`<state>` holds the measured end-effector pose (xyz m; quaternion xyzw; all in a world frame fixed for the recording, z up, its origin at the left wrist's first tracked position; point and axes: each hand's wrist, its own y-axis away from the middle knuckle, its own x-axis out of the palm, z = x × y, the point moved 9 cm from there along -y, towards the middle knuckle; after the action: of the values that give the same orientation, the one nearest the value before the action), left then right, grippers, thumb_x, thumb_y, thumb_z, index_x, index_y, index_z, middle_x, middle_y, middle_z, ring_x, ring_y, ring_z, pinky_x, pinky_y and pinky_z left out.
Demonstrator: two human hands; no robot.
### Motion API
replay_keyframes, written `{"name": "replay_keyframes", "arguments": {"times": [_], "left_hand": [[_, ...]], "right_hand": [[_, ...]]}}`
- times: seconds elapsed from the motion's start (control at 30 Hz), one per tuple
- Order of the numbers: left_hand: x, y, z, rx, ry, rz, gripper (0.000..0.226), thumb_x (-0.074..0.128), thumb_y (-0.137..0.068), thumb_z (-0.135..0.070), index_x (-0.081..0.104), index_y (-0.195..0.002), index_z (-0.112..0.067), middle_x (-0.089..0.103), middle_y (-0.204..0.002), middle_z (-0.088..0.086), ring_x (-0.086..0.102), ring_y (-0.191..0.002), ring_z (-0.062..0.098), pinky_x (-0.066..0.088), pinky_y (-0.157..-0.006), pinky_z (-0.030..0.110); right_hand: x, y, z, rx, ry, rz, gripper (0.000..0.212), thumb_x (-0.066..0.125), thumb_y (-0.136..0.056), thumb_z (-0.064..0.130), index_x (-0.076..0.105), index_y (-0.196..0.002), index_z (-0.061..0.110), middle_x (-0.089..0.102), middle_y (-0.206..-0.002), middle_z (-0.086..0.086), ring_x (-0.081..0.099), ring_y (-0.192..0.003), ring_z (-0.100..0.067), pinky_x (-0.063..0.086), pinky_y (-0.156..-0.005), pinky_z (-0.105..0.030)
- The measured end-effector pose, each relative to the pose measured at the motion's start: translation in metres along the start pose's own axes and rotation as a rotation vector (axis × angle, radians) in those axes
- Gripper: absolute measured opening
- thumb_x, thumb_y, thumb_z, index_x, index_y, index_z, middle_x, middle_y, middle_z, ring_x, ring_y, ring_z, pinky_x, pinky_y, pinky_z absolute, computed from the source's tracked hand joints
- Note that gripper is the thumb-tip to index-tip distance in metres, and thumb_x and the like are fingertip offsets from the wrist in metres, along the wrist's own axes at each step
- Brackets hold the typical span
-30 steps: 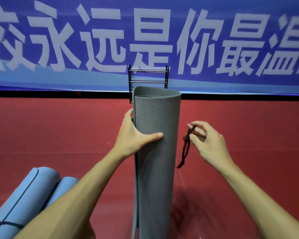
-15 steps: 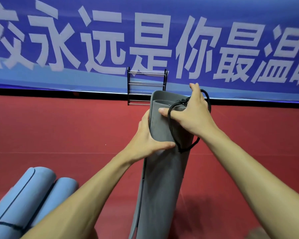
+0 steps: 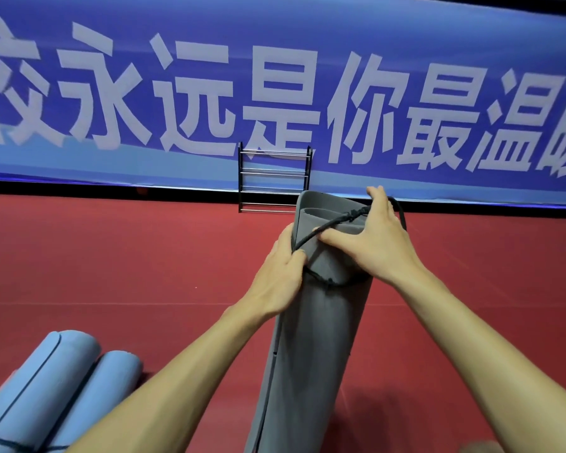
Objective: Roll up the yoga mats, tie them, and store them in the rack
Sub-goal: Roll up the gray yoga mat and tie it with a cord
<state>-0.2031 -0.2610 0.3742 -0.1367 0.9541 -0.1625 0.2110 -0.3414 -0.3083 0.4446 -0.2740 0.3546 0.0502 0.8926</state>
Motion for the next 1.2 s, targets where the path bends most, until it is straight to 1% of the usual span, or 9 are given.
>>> {"name": "replay_keyframes", "arguments": {"times": [0.13, 0.23, 0.33, 0.43, 0.57, 0.7, 0.8, 1.07, 1.2], "left_hand": [[-0.028, -0.003, -0.01, 0.056, -0.077, -0.24, 0.059, 0.023, -0.083, -0.033, 0.045, -0.137, -0.042, 0.061, -0.129, -0.005, 0.056, -0.114, 0.016, 0.044, -0.096, 0.033], [-0.042, -0.007, -0.008, 0.027, 0.043, -0.331, 0.047, 0.026, -0.085, -0.031, 0.068, -0.106, -0.027, 0.07, -0.102, 0.002, 0.064, -0.097, 0.023, 0.052, -0.088, 0.046], [-0.056, -0.004, -0.011, -0.045, 0.187, -0.457, 0.039, 0.033, -0.092, -0.015, 0.071, -0.081, -0.021, 0.072, -0.085, -0.006, 0.064, -0.079, 0.011, 0.056, -0.081, 0.043], [-0.064, -0.002, -0.017, -0.101, 0.325, -0.493, 0.041, 0.036, -0.093, -0.011, 0.065, -0.064, -0.015, 0.069, -0.064, -0.007, 0.058, -0.057, 0.007, 0.051, -0.058, 0.028], [-0.061, -0.004, -0.018, -0.159, 0.38, -0.419, 0.052, 0.036, -0.096, -0.017, 0.062, -0.05, -0.017, 0.064, -0.052, -0.003, 0.054, -0.046, 0.007, 0.045, -0.046, 0.021], [-0.055, -0.009, -0.004, -0.249, 0.435, -0.375, 0.059, 0.038, -0.093, -0.017, 0.055, -0.037, -0.02, 0.054, -0.043, -0.007, 0.048, -0.04, 0.006, 0.038, -0.056, 0.026], [-0.049, -0.009, 0.006, -0.34, 0.552, -0.363, 0.038, 0.039, -0.092, -0.013, 0.048, -0.055, -0.02, 0.049, -0.041, -0.01, 0.044, -0.041, 0.006, 0.033, -0.053, 0.025], [-0.026, -0.007, 0.042, -0.543, 0.848, -0.358, 0.013, 0.043, -0.08, -0.003, 0.053, -0.079, -0.011, 0.049, -0.076, 0.009, 0.042, -0.07, 0.021, 0.039, -0.068, 0.033], [-0.024, -0.005, 0.029, -0.442, 0.699, -0.343, 0.017, 0.046, -0.083, 0.0, 0.054, -0.071, -0.007, 0.047, -0.064, 0.008, 0.041, -0.061, 0.019, 0.036, -0.058, 0.028]], "right_hand": [[-0.012, 0.01, -0.008, -0.038, -0.114, 0.042, 0.109, 0.076, -0.064, 0.063, 0.022, -0.15, 0.024, 0.025, -0.156, 0.009, 0.031, -0.139, -0.012, 0.029, -0.112, -0.035], [-0.012, 0.011, -0.012, -0.059, -0.282, 0.133, 0.091, 0.072, -0.068, 0.065, 0.036, -0.143, 0.029, 0.037, -0.136, 0.024, 0.041, -0.122, 0.0, 0.035, -0.102, -0.026], [-0.013, 0.003, -0.018, -0.052, -0.471, 0.188, 0.06, 0.057, -0.083, 0.059, 0.046, -0.136, 0.033, 0.046, -0.142, 0.015, 0.046, -0.128, -0.007, 0.042, -0.104, -0.036], [-0.02, -0.003, -0.015, -0.057, -0.46, 0.242, 0.042, 0.044, -0.098, 0.05, 0.044, -0.138, 0.038, 0.035, -0.15, 0.019, 0.052, -0.108, -0.005, 0.048, -0.08, -0.026], [-0.032, -0.013, -0.011, -0.062, -0.364, 0.218, 0.056, 0.029, -0.091, 0.063, 0.041, -0.142, 0.041, 0.033, -0.149, 0.023, 0.052, -0.072, -0.01, 0.047, -0.057, -0.018], [-0.022, -0.021, -0.014, 0.038, -0.447, 0.335, 0.081, 0.021, -0.072, 0.081, 0.044, -0.139, 0.041, 0.033, -0.151, 0.015, 0.053, -0.069, -0.016, 0.051, -0.07, -0.037], [-0.008, -0.024, -0.027, 0.177, -0.51, 0.433, 0.097, 0.014, -0.068, 0.086, 0.045, -0.142, 0.031, 0.036, -0.152, 0.012, 0.062, -0.104, -0.022, 0.052, -0.086, -0.042], [0.037, -0.006, -0.037, 0.365, -0.92, 0.622, 0.098, 0.008, -0.085, 0.079, 0.073, -0.107, 0.009, 0.069, -0.115, -0.016, 0.066, -0.108, -0.027, 0.043, -0.103, -0.041], [0.042, -0.007, -0.052, 0.341, -1.126, 0.513, 0.08, 0.024, -0.091, 0.07, 0.062, -0.127, 0.009, 0.062, -0.128, -0.017, 0.05, -0.129, -0.033, 0.027, -0.117, -0.045]]}}
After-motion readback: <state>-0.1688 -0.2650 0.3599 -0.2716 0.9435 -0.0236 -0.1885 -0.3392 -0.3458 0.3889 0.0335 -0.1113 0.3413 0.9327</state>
